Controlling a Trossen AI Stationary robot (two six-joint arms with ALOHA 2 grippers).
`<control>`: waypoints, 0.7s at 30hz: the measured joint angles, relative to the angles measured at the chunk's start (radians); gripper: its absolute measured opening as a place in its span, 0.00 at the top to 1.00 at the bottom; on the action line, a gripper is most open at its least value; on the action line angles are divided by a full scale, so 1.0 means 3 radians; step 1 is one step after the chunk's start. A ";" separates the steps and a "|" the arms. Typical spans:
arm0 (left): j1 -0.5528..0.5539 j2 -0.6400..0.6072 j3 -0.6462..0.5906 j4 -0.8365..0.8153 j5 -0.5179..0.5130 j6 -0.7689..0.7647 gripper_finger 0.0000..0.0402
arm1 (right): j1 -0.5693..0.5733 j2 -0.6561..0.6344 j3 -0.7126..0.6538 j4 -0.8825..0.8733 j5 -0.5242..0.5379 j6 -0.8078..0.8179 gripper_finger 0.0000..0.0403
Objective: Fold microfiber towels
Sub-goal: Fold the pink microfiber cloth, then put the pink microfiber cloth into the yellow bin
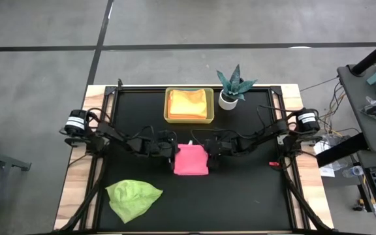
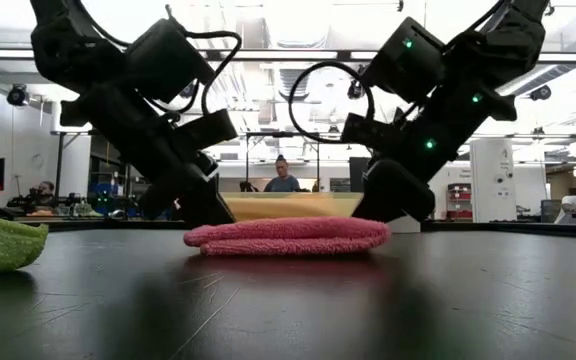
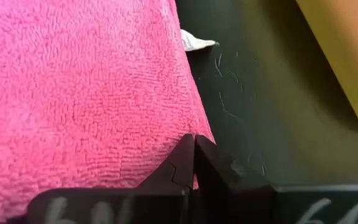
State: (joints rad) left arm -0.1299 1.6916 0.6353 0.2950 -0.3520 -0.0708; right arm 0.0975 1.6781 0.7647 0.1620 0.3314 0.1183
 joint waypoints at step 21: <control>-0.0165 -0.0572 -0.0008 -0.0217 0.0622 -0.0004 1.00 | -0.0268 -0.0578 0.0435 -0.1445 -0.1447 0.1813 0.91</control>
State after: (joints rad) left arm -0.1794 1.5200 0.6328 0.2300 -0.1654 -0.0719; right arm 0.0170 1.5047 0.8952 -0.2715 -0.1026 0.6623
